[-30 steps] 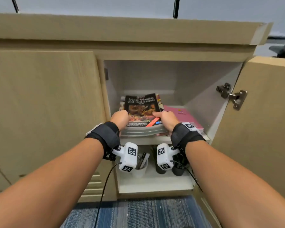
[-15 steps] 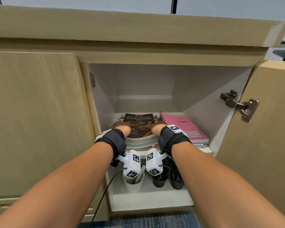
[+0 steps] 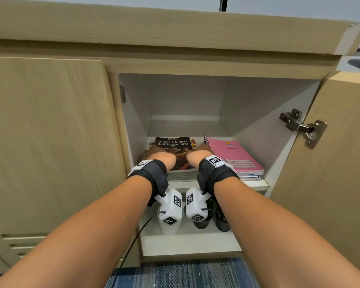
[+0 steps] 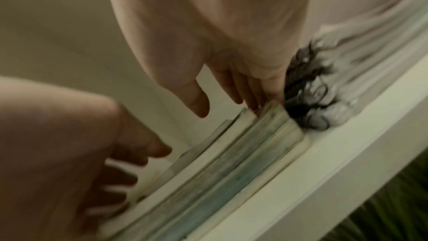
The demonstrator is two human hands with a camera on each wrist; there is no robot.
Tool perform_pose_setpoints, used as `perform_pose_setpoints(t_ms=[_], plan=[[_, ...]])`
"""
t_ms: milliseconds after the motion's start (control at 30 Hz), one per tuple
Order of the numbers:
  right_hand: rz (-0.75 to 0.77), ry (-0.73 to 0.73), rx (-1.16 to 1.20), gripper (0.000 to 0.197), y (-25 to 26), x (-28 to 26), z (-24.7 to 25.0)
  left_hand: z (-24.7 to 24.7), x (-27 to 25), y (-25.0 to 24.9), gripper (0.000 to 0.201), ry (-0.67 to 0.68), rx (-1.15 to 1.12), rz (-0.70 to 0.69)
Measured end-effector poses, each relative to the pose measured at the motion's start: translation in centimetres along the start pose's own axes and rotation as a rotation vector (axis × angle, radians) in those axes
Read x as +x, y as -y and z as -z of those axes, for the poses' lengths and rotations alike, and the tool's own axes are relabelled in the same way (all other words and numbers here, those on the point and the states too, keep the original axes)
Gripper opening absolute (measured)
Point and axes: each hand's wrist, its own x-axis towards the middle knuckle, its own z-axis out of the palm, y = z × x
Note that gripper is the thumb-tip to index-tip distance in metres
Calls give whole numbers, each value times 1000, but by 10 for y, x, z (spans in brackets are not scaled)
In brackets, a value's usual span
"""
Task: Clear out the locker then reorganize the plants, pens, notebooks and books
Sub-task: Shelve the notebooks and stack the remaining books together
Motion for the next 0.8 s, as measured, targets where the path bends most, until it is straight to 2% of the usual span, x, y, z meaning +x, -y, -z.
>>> perform_pose_setpoints(t_ms=[33,100,167,233,333,433,533,600,667,700,733,800], plan=[[84,-2,-90,14,0,-3,0,3,-8,-3,40,-31,14,-11],[144,-11,-184,11,0,-12,4,8,-20,-6,32,-64,28,-53],[201,-40,-202,14,1,-28,13,16,-35,-10,22,-62,47,-117],[259,-61,-192,21,6,-49,27,30,-55,-17,23,-74,62,-190],[422,-50,-286,23,14,-87,60,63,-90,-28,25,-81,158,-322],[630,-181,-338,23,24,-132,103,112,-132,-36,18,-128,228,-495],[798,-457,-336,23,38,-174,149,173,-180,-43,20,-335,265,-637],[909,-711,-257,22,51,-184,180,215,-195,-46,21,-579,253,-723],[993,-901,-191,22,58,-179,205,247,-189,-43,22,-796,247,-767],[986,-942,-220,32,61,-170,214,260,-180,-41,28,-863,292,-749],[948,-927,-292,46,64,-160,220,269,-166,-37,40,-876,368,-701],[835,-806,-469,65,66,-135,221,277,-140,-27,59,-791,498,-577]])
